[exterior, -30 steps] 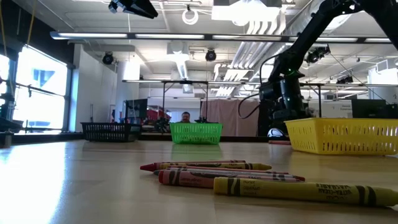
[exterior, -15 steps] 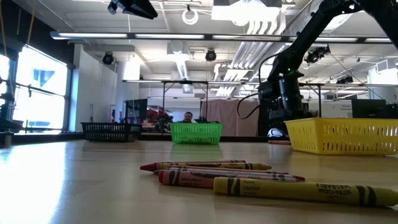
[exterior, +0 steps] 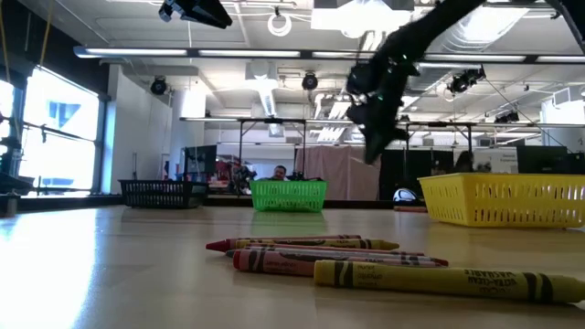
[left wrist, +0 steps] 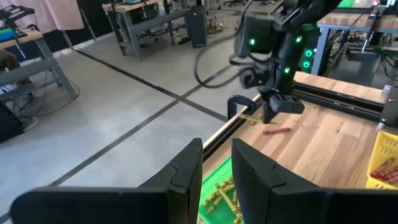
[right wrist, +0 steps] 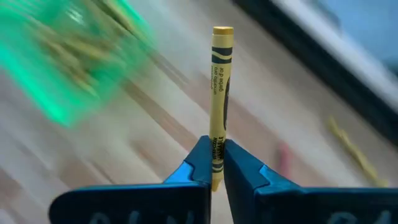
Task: Sort crayons
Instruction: Put the yellow crayon into the green basket
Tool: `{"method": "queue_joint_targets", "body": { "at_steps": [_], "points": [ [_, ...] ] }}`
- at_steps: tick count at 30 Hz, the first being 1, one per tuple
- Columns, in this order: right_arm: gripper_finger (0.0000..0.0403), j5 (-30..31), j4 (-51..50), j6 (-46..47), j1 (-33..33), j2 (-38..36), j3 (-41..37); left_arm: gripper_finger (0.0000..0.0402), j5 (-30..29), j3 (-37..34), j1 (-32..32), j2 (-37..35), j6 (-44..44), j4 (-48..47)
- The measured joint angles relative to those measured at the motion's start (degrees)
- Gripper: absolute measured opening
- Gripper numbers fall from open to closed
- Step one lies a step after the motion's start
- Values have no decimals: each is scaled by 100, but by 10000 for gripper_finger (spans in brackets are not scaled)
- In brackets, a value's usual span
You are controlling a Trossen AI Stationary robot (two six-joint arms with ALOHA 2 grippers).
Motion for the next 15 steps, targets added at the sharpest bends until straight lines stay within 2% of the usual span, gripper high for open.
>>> {"method": "queue_joint_targets", "body": {
  "at_steps": [7,15],
  "points": [
    [15,-123,1875,10,1090,64,348,72,6,0,0,0,-145,0],
    [16,-67,2446,282,1529,663,399,72,23,0,0,0,-294,-9]
  ]
}}
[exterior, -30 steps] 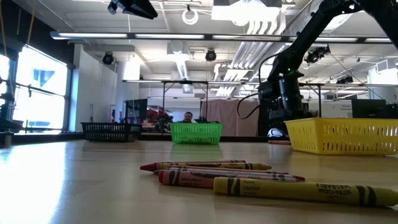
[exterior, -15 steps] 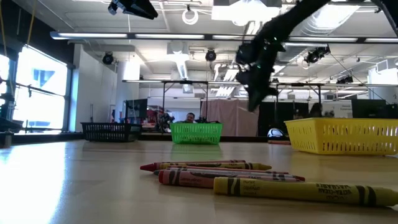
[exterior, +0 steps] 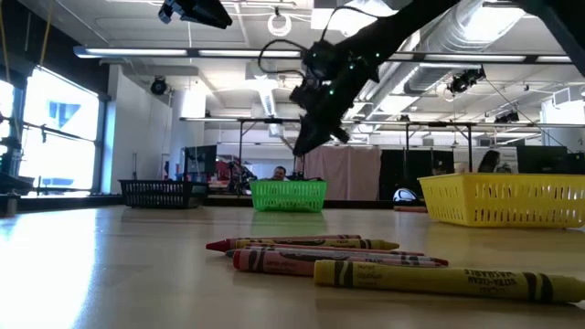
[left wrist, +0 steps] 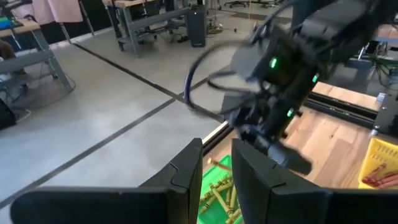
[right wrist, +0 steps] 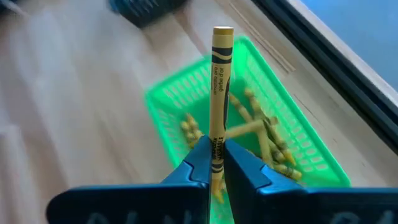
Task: Sort crayons
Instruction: Put the yellow crayon into the green basket, then put the red crayon into the yellow basket
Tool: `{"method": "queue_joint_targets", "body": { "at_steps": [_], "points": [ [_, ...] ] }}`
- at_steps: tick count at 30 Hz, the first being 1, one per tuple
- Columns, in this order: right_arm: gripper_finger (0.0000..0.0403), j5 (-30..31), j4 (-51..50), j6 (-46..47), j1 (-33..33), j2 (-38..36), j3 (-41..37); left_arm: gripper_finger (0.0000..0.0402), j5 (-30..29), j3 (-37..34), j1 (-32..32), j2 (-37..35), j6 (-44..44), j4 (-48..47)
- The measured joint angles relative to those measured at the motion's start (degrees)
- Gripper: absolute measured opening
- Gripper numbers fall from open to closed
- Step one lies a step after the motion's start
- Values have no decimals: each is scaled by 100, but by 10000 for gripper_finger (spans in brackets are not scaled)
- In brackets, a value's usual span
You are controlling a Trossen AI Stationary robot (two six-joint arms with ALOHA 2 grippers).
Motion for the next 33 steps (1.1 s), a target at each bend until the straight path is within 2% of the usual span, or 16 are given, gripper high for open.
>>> {"method": "queue_joint_targets", "body": {
  "at_steps": [6,15,19,22,25,33],
  "points": [
    [28,196,3,123,-8,148,0,72,229,0,0,0,-12,-10],
    [101,73,-265,111,-8,98,0,72,307,0,-2,0,-234,-212],
    [112,302,-1352,41,-78,-104,0,72,307,0,-2,0,-445,-504],
    [113,825,-2306,19,-282,-257,0,72,311,0,-2,0,-585,-706],
    [113,866,-3003,153,-575,-282,0,72,314,0,-2,0,-608,-745],
    [113,866,-3495,235,-1502,-278,-214,72,326,0,-9,0,-753,-701]
  ]
}}
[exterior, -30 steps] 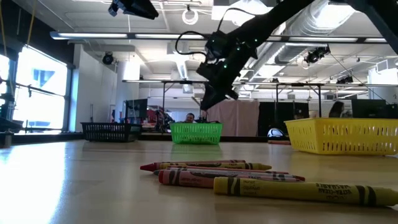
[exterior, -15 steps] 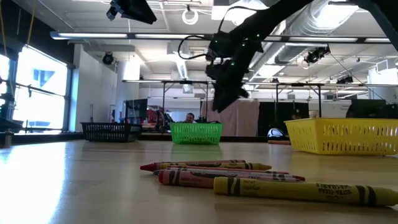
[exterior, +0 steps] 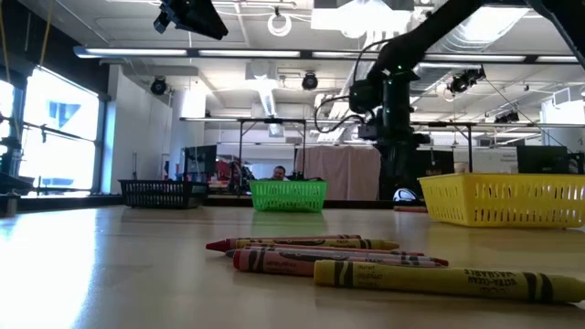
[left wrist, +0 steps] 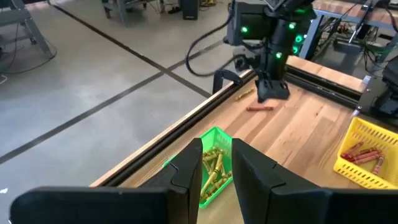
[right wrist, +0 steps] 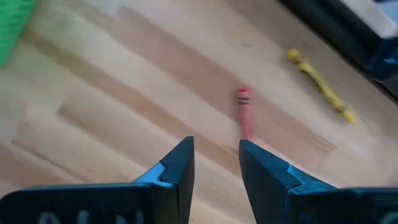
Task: Sort crayons
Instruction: Put the red crayon into the yellow basket
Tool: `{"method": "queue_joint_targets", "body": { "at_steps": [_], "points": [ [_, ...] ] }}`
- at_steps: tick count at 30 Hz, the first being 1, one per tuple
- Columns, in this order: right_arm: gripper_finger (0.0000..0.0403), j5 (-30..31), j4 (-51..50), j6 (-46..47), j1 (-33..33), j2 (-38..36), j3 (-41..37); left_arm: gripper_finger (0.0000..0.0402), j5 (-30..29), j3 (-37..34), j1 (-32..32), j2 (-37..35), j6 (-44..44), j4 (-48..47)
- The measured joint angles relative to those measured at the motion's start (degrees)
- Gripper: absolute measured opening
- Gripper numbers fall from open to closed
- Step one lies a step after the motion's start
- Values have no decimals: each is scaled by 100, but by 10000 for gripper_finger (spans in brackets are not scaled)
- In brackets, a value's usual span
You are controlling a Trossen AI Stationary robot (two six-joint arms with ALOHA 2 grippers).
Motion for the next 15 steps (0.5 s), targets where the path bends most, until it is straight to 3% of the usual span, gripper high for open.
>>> {"method": "queue_joint_targets", "body": {
  "at_steps": [6,15],
  "points": [
    [114,-78,-88,-39,-451,16,0,72,0,0,-1,0,-9,0],
    [114,74,-265,-538,-569,524,0,72,-2,0,-190,0,-146,2]
  ]
}}
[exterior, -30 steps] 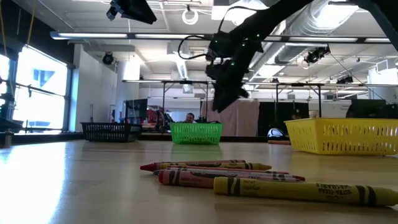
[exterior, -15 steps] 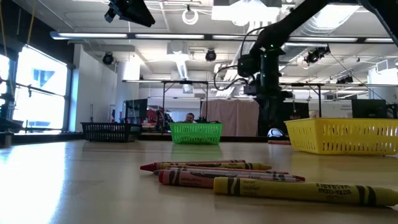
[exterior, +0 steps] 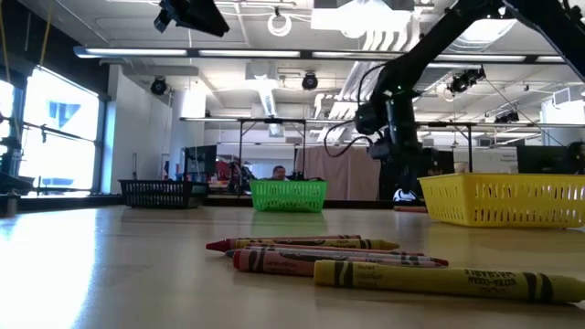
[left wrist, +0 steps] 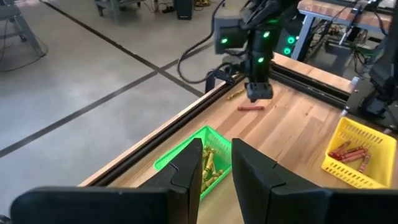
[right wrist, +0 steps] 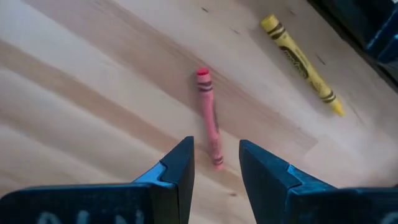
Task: Sort crayons
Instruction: Put the red crayon into the yellow basket
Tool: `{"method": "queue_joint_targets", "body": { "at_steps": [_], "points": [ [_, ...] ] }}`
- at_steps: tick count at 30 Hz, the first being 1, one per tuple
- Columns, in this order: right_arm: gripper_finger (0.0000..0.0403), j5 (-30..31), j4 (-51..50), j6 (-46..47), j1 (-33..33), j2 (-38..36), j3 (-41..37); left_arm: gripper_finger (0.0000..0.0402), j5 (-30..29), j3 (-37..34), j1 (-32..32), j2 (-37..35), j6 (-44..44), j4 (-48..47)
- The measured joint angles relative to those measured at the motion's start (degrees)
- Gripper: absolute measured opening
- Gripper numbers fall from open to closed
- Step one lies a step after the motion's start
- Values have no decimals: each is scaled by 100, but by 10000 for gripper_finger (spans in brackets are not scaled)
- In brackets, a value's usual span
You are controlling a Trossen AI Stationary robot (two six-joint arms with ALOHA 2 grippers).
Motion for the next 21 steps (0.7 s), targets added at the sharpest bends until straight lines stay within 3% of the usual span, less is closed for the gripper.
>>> {"method": "queue_joint_targets", "body": {
  "at_steps": [9,14,21],
  "points": [
    [114,176,94,-263,-130,398,-2,72,-3,0,-181,0,-1,4],
    [114,-316,96,-235,-229,668,-2,72,-8,0,-250,0,-4,4],
    [110,-412,66,-238,-226,867,26,72,-42,0,-269,0,-50,4]
  ]
}}
